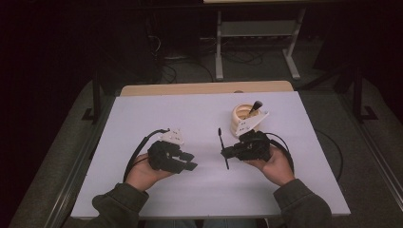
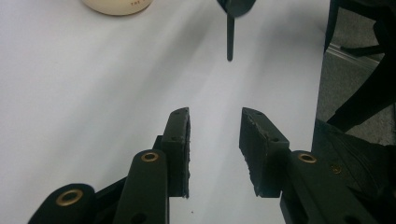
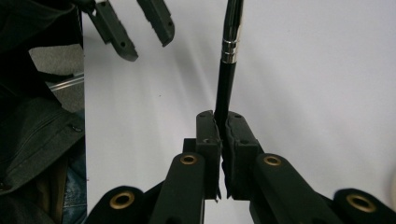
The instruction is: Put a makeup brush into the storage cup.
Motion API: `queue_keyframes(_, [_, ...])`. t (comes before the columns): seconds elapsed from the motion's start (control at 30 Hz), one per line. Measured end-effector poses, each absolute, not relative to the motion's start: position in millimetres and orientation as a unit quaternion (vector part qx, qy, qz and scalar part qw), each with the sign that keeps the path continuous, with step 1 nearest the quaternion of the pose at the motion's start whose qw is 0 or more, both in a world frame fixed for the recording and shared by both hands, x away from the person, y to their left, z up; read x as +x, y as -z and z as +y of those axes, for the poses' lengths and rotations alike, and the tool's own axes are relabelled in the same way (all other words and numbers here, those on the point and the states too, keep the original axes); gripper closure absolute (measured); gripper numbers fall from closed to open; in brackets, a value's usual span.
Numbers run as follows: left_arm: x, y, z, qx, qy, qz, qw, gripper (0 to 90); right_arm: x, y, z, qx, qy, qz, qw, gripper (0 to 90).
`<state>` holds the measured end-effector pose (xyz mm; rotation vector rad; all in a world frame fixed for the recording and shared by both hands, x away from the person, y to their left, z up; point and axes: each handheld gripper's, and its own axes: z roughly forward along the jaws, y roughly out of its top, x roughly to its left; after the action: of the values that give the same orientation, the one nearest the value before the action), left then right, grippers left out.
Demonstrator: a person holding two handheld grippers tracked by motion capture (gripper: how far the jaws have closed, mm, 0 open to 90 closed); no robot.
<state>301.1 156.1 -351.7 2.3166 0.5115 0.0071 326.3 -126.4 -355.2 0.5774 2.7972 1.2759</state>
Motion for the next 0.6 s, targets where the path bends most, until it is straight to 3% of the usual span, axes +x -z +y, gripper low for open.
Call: queue_keyframes(0.6, [297.2,356.5,170.4,0.901,-0.027,0.215,0.376,58.7,343.6,337.7,-147.5,0.223,-0.418,0.880,0.007,84.7])
